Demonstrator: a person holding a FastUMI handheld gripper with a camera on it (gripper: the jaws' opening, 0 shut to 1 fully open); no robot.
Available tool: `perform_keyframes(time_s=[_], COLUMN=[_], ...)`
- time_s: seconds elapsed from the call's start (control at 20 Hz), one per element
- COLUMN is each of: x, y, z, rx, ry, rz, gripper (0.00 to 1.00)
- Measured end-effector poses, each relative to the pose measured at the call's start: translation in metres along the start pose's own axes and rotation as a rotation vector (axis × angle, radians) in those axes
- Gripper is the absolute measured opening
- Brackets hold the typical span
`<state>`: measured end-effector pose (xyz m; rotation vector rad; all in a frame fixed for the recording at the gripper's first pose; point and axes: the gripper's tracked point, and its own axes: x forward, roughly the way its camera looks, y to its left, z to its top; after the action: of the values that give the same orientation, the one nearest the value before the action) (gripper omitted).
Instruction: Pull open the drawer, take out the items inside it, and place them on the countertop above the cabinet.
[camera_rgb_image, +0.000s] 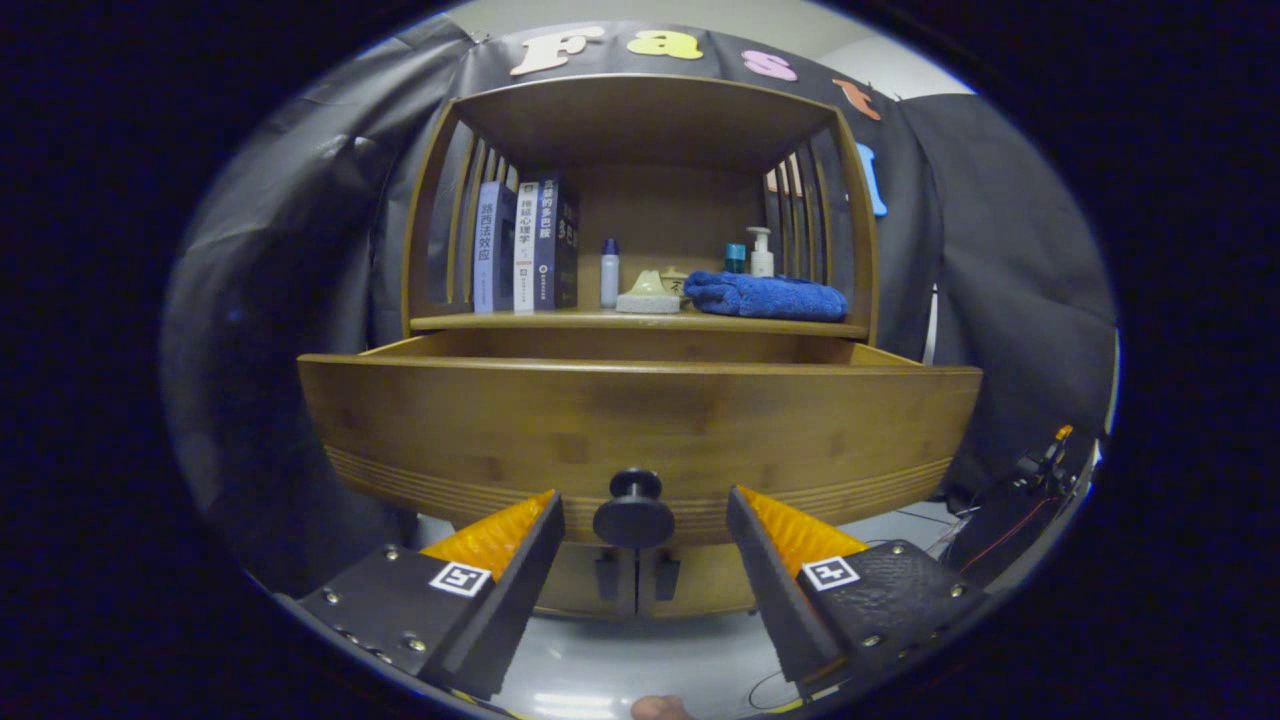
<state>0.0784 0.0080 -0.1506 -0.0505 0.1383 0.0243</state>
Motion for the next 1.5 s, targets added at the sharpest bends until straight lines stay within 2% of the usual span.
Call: perform_keyframes(time_s=[0.1, 0.25, 0.55, 1.15, 1.3, 1.45, 1.5], x=[0.009, 0.017, 0.035, 0.100, 0.121, 0.140, 0.145], y=[0.000, 0.004, 0.007, 0.013, 0.015, 0.019, 0.020], z=[0.000, 0.011, 0.012, 0.023, 0.025, 0.026, 0.027], rx=[0.010, 0.013, 0.044, 0.071, 0.045, -0.058, -0.054], ry=[-0.002, -0.075, -0.087, -0.188, -0.214, -0.241, -0.243], rz=[-0.004, 0.005, 0.027, 0.033, 0.033, 0.016, 0.017], gripper=[0.98, 0.99, 0.99, 0.99, 0.99, 0.99, 0.99])
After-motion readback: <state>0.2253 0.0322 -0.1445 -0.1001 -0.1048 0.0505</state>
